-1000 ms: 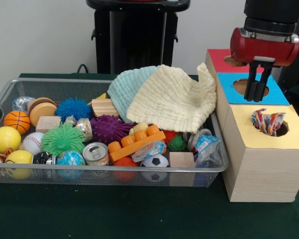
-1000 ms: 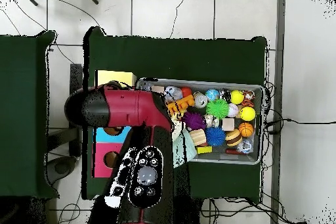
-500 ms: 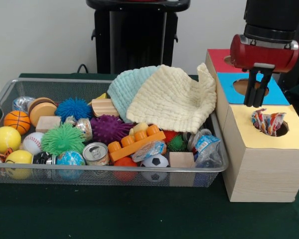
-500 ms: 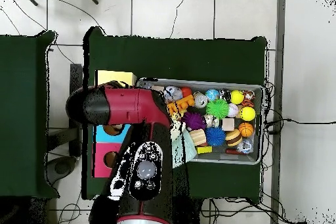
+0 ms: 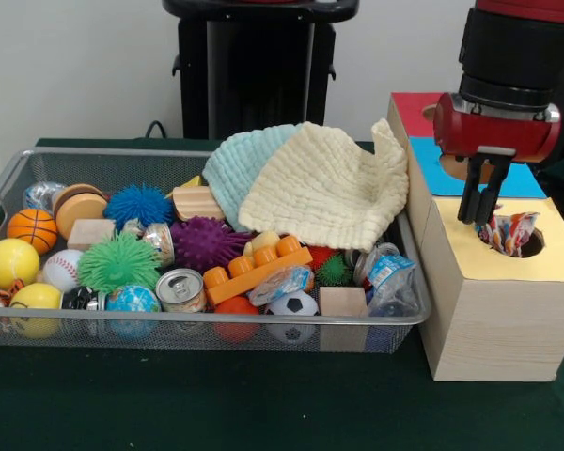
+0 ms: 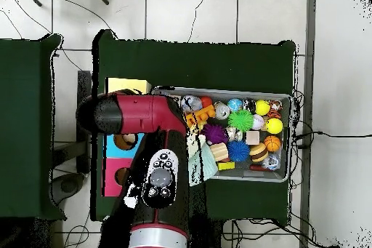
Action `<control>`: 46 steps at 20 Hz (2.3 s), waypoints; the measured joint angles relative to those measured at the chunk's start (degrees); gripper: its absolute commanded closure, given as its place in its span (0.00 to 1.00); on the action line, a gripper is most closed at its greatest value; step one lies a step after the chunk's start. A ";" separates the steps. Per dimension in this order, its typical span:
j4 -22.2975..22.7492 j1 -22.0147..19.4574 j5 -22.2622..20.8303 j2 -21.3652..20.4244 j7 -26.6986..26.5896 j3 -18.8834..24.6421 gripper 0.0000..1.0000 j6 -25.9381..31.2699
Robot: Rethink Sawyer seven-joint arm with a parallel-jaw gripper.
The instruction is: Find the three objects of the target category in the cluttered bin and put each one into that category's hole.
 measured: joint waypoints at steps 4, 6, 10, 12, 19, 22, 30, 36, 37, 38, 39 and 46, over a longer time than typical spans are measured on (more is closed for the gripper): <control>-0.71 0.19 0.01 1.64 0.00 0.17 1.00 -0.49; -0.89 0.31 0.01 2.13 0.00 0.22 1.00 -0.59; -1.63 0.62 0.01 2.31 0.00 0.22 1.00 -0.59; -1.93 0.88 0.01 2.40 0.00 0.22 1.00 -0.59; -3.51 2.33 0.13 3.15 0.00 0.30 1.00 -0.59; -3.73 2.49 0.26 3.34 0.00 0.45 1.00 -0.59; -3.85 2.47 0.26 3.58 0.00 0.50 1.00 -0.59; -4.67 2.46 0.28 4.78 0.00 0.50 1.00 -0.59; -4.86 2.46 0.27 5.16 0.00 0.50 1.00 -0.60; -4.99 2.46 0.28 5.42 0.00 0.50 1.00 -0.66; -5.12 2.46 0.28 5.68 0.00 0.50 1.00 -0.72; -7.70 2.32 0.26 9.87 0.00 0.55 1.00 -2.08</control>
